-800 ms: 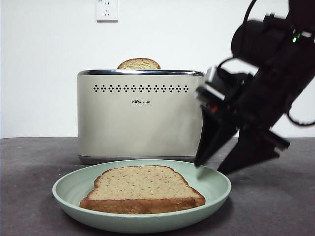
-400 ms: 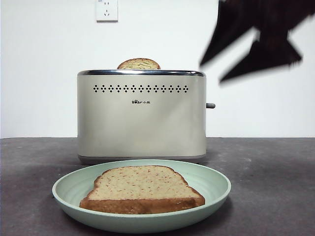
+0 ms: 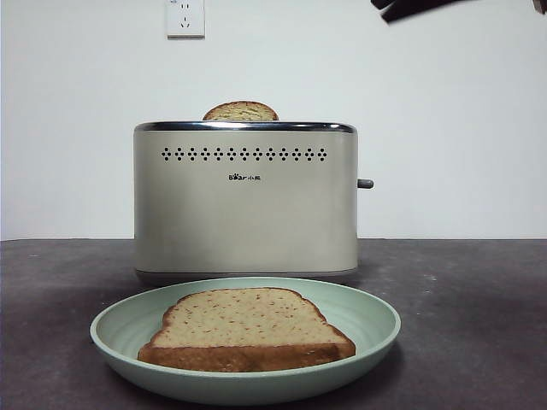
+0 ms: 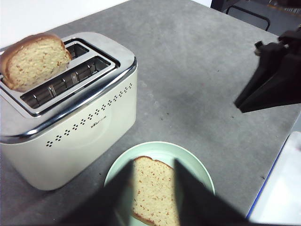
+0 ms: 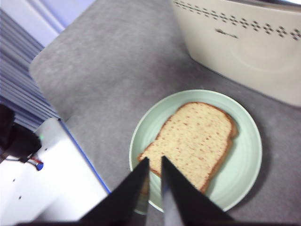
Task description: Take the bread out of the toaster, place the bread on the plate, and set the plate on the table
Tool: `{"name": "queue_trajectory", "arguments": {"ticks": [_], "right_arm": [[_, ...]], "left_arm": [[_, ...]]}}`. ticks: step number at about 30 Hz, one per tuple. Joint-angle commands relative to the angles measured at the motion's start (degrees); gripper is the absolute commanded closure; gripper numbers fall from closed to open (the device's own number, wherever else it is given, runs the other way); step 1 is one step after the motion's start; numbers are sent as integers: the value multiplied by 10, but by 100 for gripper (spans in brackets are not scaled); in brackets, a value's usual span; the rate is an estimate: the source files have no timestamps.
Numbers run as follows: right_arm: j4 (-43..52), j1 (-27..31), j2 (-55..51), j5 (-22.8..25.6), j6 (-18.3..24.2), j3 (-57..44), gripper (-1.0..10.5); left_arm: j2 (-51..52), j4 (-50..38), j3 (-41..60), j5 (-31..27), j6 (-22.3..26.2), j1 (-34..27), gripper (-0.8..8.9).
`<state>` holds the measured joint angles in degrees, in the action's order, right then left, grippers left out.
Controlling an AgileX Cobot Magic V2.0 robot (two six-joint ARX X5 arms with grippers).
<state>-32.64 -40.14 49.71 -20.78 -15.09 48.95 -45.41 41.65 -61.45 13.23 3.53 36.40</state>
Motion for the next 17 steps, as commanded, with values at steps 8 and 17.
{"name": "queue_trajectory", "arguments": {"ticks": [8,17], "right_arm": [[7,-10,-1,14,21,4,941],[9,-10,-1,14,21,4,941]], "left_arm": [[-11,-5,-12,-2,1,4,806],[-11,-6,-12,-2,0,4,806]]}}
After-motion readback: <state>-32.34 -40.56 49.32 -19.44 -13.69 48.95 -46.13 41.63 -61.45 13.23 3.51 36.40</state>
